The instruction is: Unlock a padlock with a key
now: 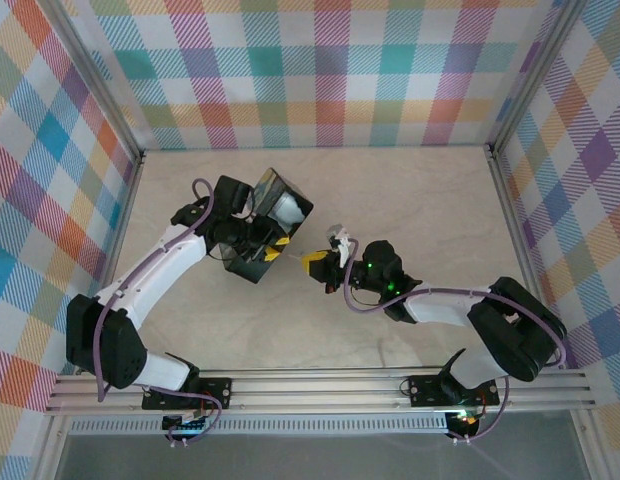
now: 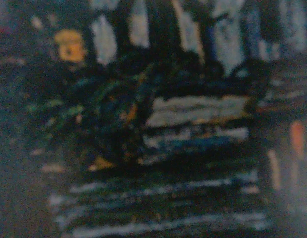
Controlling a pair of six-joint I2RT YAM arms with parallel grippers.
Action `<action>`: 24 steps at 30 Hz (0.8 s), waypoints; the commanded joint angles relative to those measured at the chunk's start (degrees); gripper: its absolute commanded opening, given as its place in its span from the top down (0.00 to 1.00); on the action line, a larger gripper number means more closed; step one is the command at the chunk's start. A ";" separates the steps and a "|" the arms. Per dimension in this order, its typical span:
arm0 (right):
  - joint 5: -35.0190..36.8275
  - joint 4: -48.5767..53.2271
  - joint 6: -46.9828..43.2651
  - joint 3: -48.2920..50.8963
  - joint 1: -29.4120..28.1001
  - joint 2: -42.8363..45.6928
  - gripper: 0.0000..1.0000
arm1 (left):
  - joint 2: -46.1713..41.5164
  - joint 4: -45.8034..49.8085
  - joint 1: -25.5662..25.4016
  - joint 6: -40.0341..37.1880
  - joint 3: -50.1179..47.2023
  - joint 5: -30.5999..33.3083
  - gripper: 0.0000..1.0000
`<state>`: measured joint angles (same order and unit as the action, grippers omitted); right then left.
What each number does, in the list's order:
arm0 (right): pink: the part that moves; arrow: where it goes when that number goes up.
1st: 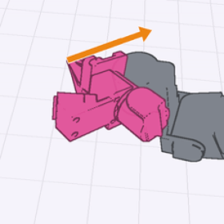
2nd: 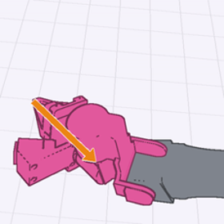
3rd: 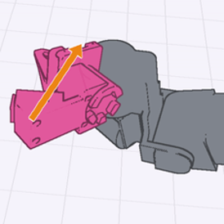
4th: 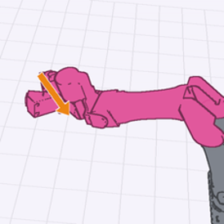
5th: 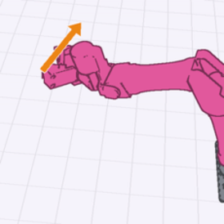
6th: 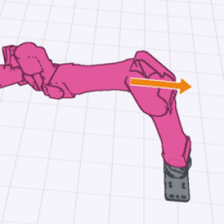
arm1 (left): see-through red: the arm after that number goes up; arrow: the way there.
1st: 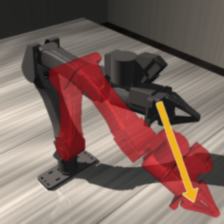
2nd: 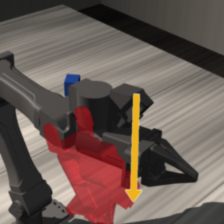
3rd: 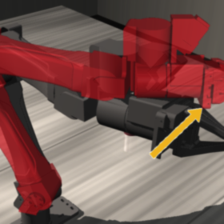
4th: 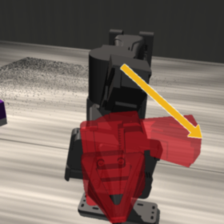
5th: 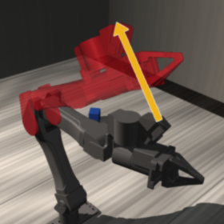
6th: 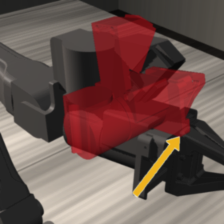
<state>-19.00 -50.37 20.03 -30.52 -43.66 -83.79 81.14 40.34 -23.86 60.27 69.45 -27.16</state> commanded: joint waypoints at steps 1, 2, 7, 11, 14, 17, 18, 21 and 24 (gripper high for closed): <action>-2.88 -5.38 -1.31 0.30 0.88 -0.97 1.00 | -2.65 -2.97 1.02 0.43 -0.80 -3.25 0.82; -3.49 -5.76 -1.38 -0.03 0.86 -1.40 1.00 | -2.66 -3.45 1.01 0.54 -0.98 -3.40 0.82; -3.11 -7.91 -0.83 -1.28 0.99 -3.96 1.00 | -2.89 -4.13 1.36 0.73 -1.09 -3.94 0.82; -3.23 -10.70 0.64 -1.59 1.69 -5.96 1.00 | -3.44 -4.03 1.71 0.73 -1.48 -4.04 0.82; -3.70 -11.21 1.31 -2.70 1.65 -6.69 1.00 | -3.87 -4.26 1.78 0.81 -2.29 -3.96 0.82; -3.58 -12.40 1.49 -3.08 1.65 -7.29 1.00 | -4.39 -4.83 1.95 1.17 -3.00 -3.96 0.82; -3.58 -12.38 1.41 -3.26 1.65 -7.38 1.00 | -4.50 -4.76 2.02 1.17 -3.07 -3.87 0.82; -4.58 -12.57 1.58 -3.96 1.65 -8.04 1.00 | -4.82 -4.74 2.23 1.16 -3.14 -3.80 0.82; -4.56 -13.13 1.85 -4.28 1.47 -8.81 1.00 | -4.93 -4.83 2.32 1.17 -3.40 -3.87 0.82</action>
<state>-22.11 -60.34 20.99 -33.19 -42.35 -91.59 78.50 37.69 -22.17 61.08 66.76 -29.10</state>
